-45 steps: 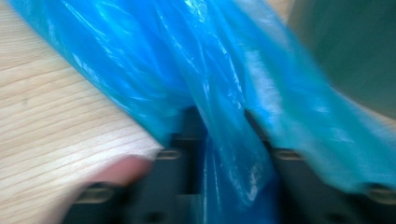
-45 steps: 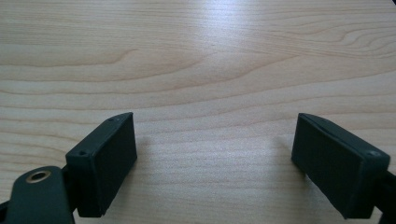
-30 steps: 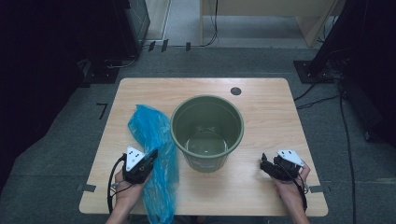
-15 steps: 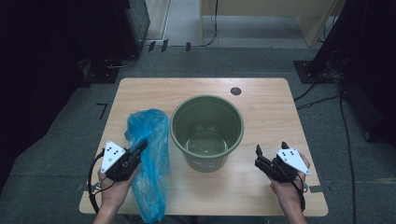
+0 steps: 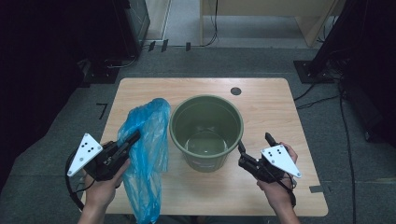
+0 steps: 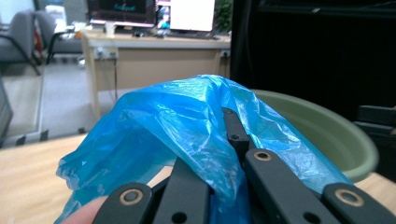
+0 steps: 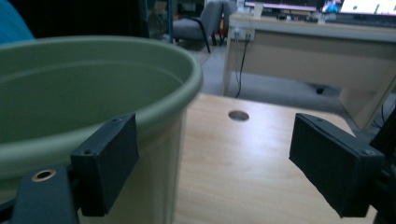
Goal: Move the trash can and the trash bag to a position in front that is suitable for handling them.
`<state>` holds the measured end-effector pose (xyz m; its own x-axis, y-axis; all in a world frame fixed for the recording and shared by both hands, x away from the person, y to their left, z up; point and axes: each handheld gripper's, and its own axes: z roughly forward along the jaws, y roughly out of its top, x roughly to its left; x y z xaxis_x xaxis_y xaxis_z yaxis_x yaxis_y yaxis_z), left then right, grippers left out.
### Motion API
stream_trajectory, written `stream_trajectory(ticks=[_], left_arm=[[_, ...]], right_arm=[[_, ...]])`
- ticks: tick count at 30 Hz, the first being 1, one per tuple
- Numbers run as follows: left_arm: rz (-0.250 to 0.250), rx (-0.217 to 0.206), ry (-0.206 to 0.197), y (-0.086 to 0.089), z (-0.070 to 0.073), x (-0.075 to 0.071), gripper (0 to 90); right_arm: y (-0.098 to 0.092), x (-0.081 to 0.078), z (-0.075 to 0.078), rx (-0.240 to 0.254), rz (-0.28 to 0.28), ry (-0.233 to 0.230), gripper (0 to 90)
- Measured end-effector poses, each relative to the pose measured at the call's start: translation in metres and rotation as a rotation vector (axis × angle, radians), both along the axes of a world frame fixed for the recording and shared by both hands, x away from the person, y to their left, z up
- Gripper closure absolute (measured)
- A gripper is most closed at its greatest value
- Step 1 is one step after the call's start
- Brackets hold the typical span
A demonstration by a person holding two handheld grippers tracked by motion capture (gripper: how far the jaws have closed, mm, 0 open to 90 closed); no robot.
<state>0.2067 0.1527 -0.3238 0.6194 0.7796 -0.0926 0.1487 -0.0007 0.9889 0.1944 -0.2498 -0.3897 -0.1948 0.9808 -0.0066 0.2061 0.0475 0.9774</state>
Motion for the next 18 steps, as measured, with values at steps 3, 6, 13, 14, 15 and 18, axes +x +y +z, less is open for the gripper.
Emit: stream_trajectory(ticks=[3,6,13,14,15,18], left_arm=[[-0.029,-0.002,-0.03,0.0,0.016,-0.006,90.0],[-0.055,-0.005,-0.053,-0.001,0.03,-0.011,90.0],[-0.136,-0.018,-0.087,-0.011,0.056,-0.019,90.0],[-0.148,-0.019,-0.091,-0.013,0.059,-0.019,90.0],[-0.155,-0.015,-0.096,-0.015,0.061,-0.02,90.0],[-0.18,-0.008,-0.106,-0.022,0.066,-0.021,90.0]], right_arm=[[0.008,-0.001,0.01,0.004,0.023,-0.024,14.8],[0.016,-0.001,0.018,0.003,0.046,-0.044,14.6],[0.032,0.001,0.033,0.002,0.093,-0.07,14.1],[0.033,0.001,0.035,0.002,0.097,-0.073,14.0],[0.034,0.002,0.037,0.0,0.103,-0.077,13.9],[0.038,0.005,0.041,-0.003,0.109,-0.088,13.3]])
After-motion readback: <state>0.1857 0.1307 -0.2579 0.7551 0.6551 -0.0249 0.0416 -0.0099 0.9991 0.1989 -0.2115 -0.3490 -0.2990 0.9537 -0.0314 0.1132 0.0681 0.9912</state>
